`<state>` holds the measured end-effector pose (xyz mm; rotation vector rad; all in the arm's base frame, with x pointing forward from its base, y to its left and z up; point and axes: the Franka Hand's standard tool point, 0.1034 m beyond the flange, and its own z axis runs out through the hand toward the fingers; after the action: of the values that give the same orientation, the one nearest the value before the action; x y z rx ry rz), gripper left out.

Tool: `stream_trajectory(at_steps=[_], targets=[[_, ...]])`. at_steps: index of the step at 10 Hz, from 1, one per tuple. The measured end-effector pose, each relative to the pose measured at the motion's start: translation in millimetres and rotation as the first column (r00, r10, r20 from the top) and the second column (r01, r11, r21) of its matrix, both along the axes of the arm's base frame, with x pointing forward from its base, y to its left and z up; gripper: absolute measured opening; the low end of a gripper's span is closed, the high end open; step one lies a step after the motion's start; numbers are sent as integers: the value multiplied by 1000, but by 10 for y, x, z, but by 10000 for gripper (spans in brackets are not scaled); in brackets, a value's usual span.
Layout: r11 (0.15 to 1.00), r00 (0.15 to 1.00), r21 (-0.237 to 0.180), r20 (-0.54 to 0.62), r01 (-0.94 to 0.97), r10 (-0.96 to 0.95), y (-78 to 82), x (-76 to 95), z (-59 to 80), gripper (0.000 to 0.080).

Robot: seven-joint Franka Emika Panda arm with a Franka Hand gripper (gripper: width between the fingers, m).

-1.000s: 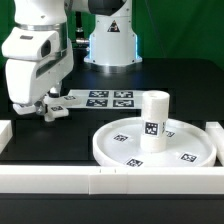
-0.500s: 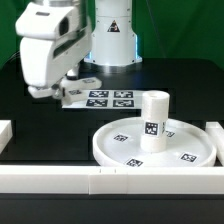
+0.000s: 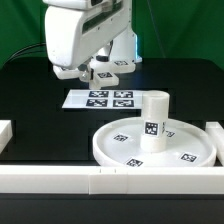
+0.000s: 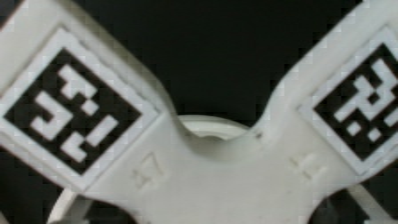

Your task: Assemble round table

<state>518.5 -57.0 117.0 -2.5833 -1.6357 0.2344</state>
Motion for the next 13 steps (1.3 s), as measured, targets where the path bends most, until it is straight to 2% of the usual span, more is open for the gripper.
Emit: stream_trajectory(at_steps=[2,3,4,5,6,10,11,13], targets=[[1000,1000,1,-5,-5,5,27,0,9,445],[1000,999,7,-30,-21,21,150,26,74,445],[1000,998,12,-54,-28,28,307,159,180,445],[999,998,17,-55,-36,37,454,394,297,445],[999,998,22,-38,-48,49,521,562,338,445],[999,999,24,-32,-42,43,498,515,277,445],[999,999,28,-4,-43,43,575,493,266,445],[998,998,37,15,-54,53,827,445,220,445]])
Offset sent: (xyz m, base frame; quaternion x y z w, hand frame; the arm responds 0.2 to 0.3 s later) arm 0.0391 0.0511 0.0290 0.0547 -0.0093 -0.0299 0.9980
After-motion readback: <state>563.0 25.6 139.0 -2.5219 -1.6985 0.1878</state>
